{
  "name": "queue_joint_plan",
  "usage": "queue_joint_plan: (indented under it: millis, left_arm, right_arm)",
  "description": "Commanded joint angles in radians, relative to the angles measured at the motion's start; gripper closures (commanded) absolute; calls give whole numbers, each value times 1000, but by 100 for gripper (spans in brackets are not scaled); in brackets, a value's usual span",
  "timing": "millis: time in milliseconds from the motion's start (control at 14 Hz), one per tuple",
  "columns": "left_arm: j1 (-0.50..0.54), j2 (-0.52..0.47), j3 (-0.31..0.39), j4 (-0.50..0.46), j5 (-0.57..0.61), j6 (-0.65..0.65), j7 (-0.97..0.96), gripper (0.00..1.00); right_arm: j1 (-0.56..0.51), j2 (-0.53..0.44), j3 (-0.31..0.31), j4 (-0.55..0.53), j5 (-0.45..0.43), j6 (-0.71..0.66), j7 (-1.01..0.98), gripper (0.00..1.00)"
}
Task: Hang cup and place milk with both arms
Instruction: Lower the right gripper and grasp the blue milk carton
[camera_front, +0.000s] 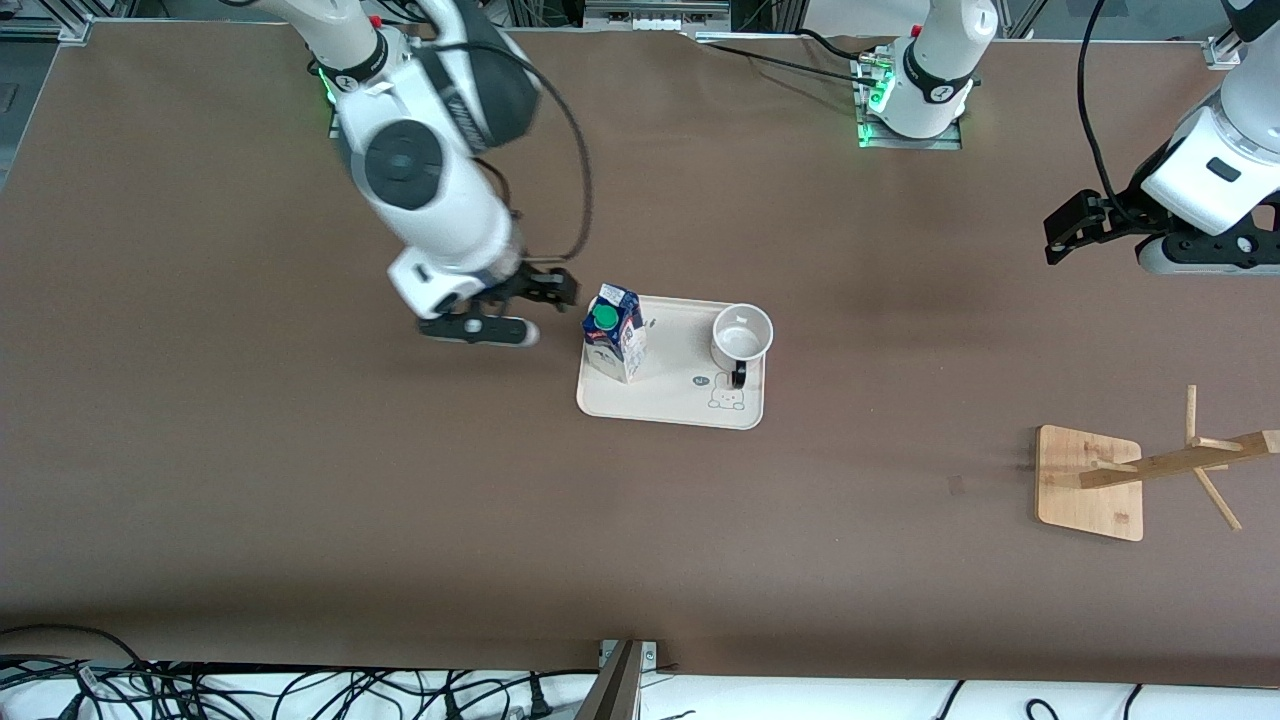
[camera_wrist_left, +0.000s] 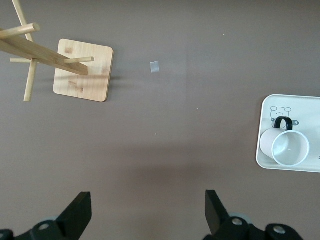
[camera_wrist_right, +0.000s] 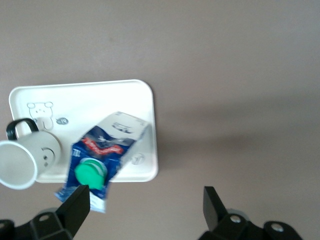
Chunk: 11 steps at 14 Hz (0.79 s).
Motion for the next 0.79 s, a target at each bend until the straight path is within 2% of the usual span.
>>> queue_joint_plan:
  millis: [0, 357, 714]
  left_arm:
    - [1, 14, 0, 32, -16, -21, 15, 0]
    - [1, 14, 2, 32, -16, -32, 17, 0]
    - [1, 14, 0, 32, -16, -32, 15, 0]
  right_arm:
    - [51, 64, -6, 43, 20, 38, 159, 0]
    - [63, 88, -6, 43, 73, 77, 231, 0]
    - [100, 124, -6, 41, 73, 112, 254, 0]
